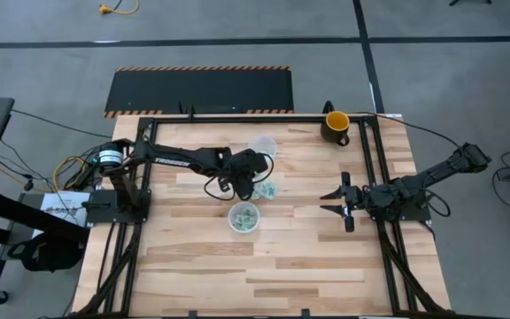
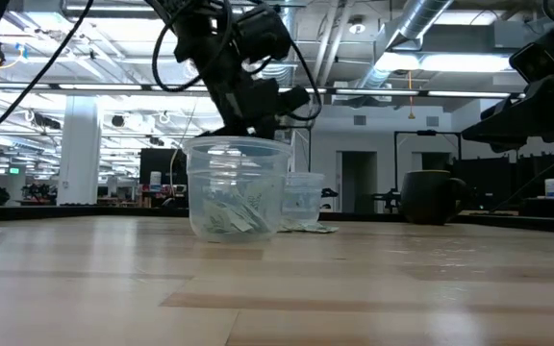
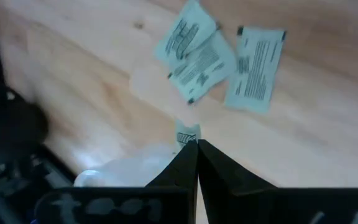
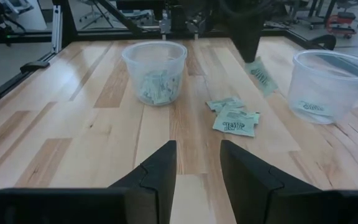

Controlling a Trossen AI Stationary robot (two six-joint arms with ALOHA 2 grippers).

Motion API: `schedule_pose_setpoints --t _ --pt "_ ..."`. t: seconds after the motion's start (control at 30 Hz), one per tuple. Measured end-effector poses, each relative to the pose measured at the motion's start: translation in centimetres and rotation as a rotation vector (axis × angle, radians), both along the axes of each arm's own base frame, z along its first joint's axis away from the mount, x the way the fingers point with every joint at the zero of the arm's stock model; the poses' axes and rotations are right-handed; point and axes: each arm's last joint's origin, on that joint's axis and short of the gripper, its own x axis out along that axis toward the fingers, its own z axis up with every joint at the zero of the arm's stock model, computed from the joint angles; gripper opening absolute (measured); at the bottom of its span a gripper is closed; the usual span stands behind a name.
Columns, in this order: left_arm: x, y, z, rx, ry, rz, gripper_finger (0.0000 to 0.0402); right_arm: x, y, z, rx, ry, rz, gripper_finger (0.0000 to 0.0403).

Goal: Pick and place items into bin
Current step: Put the top left stevia packet into the top bin

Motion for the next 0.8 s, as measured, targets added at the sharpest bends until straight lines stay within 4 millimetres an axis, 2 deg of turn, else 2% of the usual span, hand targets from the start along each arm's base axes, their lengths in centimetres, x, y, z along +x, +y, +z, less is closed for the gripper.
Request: schedule_pose_setpoints --t 0.6,0.8 --pt "-0.2 0.5 4.0 0.217 -0.169 0.039 0.0000 0.0 0.0 0.0 0.000 0.000 0.000 0.0118" --pt "-0.1 1.4 4.8 0.277 -0.223 0.063 0.0000 0.0 0.0 0.0 0.001 -0.001 0.000 0.0118"
